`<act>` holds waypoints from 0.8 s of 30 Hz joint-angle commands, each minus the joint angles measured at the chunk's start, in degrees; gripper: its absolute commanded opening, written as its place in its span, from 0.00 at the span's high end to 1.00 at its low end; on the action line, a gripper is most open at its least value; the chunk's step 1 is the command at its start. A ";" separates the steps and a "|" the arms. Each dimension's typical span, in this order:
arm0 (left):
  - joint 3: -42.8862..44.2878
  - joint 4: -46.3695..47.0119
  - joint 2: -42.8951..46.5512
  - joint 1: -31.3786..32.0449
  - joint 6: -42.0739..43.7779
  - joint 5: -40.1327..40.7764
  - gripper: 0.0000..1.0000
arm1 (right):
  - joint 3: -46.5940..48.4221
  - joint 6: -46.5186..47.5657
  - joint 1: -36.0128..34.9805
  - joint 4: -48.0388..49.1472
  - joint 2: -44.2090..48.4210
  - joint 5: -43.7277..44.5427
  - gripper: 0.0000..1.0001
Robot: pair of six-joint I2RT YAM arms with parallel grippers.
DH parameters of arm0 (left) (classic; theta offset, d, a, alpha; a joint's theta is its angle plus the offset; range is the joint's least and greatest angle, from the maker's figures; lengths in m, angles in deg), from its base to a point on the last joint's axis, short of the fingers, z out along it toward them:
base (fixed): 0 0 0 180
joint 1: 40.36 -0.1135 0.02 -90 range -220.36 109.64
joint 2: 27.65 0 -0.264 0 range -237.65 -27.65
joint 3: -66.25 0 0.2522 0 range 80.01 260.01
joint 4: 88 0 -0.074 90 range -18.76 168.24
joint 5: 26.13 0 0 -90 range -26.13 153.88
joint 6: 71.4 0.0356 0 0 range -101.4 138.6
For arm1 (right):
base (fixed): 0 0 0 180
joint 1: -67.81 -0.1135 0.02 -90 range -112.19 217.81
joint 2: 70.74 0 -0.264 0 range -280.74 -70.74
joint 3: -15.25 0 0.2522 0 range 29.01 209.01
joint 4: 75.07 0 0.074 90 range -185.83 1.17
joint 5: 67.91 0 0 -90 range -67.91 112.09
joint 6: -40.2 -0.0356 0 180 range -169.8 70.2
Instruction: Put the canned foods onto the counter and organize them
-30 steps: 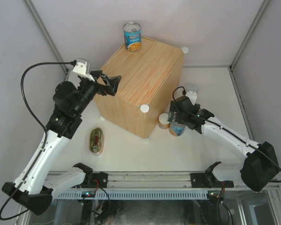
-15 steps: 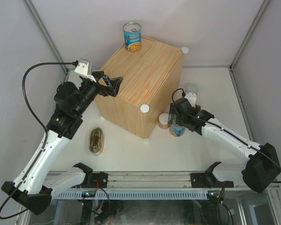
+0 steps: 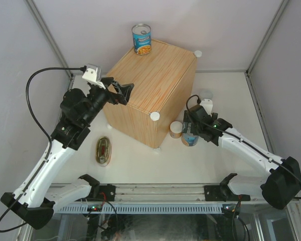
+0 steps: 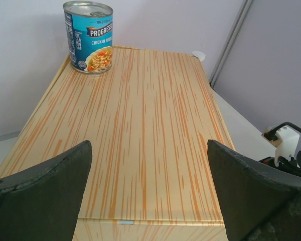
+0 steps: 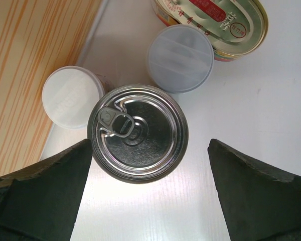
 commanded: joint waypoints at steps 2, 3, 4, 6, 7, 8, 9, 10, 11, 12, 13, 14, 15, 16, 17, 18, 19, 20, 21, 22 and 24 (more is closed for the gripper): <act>0.30 0.92 0.23 1.12 0.90 1.64 0.00 | 0.57 1.66 -0.23 2.88 1.09 -1.59 0.00; 0.37 0.82 0.16 1.29 0.95 1.90 0.00 | 0.36 1.85 -0.23 3.32 1.13 -1.92 0.00; 0.41 0.65 0.09 1.40 0.96 1.96 0.00 | 0.04 2.01 -0.24 3.76 1.14 -2.28 0.00; 0.52 0.40 0.00 1.65 1.16 2.29 0.00 | -0.32 2.28 -0.23 4.30 0.91 -2.95 0.00; 0.49 0.31 -0.01 1.72 1.20 2.46 0.00 | -0.38 2.25 -0.20 4.42 0.62 -3.10 0.00; 0.47 0.28 0.09 1.79 1.23 2.53 0.00 | -0.43 2.24 -0.15 4.44 0.28 -3.23 0.00; 0.43 0.28 0.13 1.84 1.23 2.69 0.00 | -0.53 2.31 -0.14 4.56 0.08 -3.19 0.00; 0.44 0.24 0.17 2.00 1.27 2.81 0.00 | -0.70 2.39 -0.11 4.67 -0.13 -3.30 0.00; 0.48 0.20 0.09 2.02 1.33 2.96 0.00 | -0.84 2.48 0.04 4.89 -0.30 -3.42 0.00; 0.48 0.13 0.14 2.08 1.38 3.11 0.00 | -0.99 2.48 0.22 5.02 -0.54 -3.66 0.00; 0.45 0.11 0.15 2.12 1.40 3.25 0.00 | -1.15 2.53 0.44 5.19 -0.73 -3.90 0.00; 0.48 0.04 0.23 2.20 1.41 3.30 0.00 | -1.32 2.56 0.59 5.39 -0.85 -4.06 0.00; 0.48 0.00 0.19 2.21 1.51 3.44 0.00 | -1.40 2.66 0.72 5.67 -1.02 -4.25 0.00; 0.47 -0.06 0.16 2.29 1.50 3.49 0.00 | -1.60 2.72 0.92 5.89 -1.24 -4.49 0.00; 0.48 -0.15 0.17 2.31 1.56 3.60 0.00 | -1.71 2.69 1.04 6.07 -1.42 -4.75 0.00; 0.48 -0.20 0.19 2.38 1.58 3.70 0.00 | -1.79 2.73 1.08 6.18 -1.74 -4.90 0.00; 0.48 -0.24 0.16 2.39 1.58 3.76 0.00 | -1.88 2.79 1.17 6.26 -1.92 -4.94 0.00; 0.48 -0.26 0.12 2.45 1.66 3.78 0.00 | -1.97 2.83 1.17 6.47 -2.13 -4.99 0.00; 0.48 -0.30 0.13 2.47 1.67 3.85 0.00 | -2.19 2.88 1.20 6.64 -2.34 -5.13 0.00; 0.48 -0.33 0.14 2.47 1.70 3.96 0.00 | -2.32 2.94 1.32 6.84 -2.51 -5.20 0.00; 0.48 -0.31 0.11 2.47 1.79 4.06 0.00 | -2.56 2.97 1.50 7.17 -2.84 -5.36 0.00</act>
